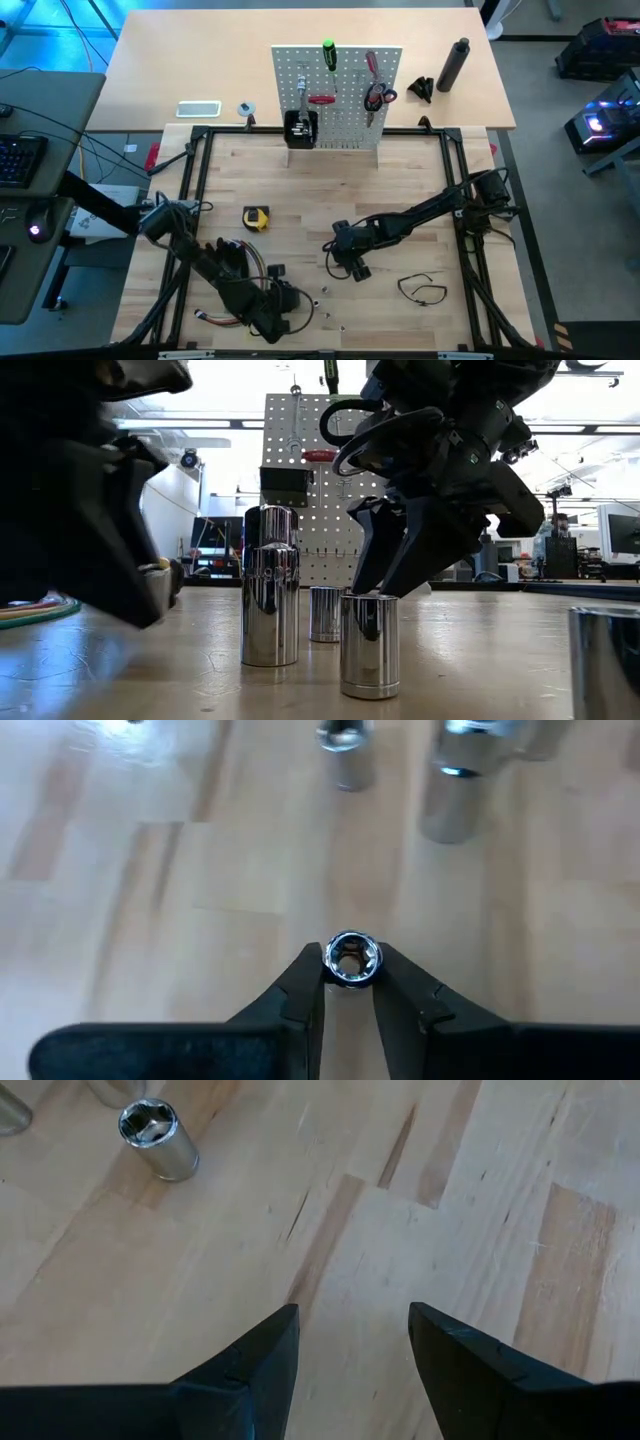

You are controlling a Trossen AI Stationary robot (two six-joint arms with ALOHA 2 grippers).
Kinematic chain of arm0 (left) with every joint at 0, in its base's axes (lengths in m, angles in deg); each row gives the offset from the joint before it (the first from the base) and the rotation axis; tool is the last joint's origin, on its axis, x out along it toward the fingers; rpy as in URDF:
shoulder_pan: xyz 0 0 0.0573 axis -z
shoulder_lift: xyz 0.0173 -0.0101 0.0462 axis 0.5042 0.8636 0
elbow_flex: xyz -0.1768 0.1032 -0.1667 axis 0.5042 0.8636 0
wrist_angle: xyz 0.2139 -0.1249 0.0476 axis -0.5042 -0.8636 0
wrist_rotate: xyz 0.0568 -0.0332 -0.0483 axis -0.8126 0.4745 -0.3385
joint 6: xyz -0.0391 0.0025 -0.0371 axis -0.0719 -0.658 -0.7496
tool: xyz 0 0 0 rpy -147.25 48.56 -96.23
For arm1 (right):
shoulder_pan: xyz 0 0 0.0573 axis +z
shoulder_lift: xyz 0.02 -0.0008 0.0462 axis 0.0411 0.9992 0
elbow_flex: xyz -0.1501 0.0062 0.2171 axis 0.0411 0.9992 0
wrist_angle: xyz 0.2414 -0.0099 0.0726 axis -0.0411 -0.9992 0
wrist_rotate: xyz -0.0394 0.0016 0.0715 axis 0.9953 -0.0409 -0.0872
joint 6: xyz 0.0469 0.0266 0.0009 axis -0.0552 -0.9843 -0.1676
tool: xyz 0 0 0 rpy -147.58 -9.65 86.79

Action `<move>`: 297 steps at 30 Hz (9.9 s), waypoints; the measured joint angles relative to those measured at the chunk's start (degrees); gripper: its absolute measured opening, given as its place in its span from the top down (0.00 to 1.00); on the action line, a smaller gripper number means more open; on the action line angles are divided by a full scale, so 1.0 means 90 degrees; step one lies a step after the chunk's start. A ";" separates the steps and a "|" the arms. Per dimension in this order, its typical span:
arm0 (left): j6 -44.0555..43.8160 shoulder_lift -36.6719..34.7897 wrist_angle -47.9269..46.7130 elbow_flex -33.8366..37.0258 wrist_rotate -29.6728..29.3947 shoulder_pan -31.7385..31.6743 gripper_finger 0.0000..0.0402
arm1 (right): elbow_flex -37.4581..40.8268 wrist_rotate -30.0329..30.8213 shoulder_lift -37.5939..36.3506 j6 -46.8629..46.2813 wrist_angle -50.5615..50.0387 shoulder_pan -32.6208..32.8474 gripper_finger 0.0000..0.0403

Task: Hang tools onto peg board
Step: Put the silver socket into the black bin on the white peg board

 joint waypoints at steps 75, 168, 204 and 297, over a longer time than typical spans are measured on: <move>0.7171 -0.4040 -0.0029 -0.0002 0.3580 -0.8146 0.86 | 0.0000 -0.0090 0.0000 0.0542 -0.0425 -0.1064 0.54; 0.4169 -0.4215 -0.2339 -0.0007 0.3064 -0.4244 0.65 | 0.0002 -0.0369 -0.0002 -0.0332 -0.0027 -0.0257 0.54; 0.3382 -0.1801 0.0607 0.1003 0.2517 -0.2417 0.65 | 0.0002 -0.0486 -0.0002 -0.0663 0.0781 0.0520 0.54; 0.2728 -0.1808 0.4650 0.2856 0.2098 -0.1640 0.65 | 0.0002 -0.1328 0.0811 -0.1290 0.2719 0.0575 0.54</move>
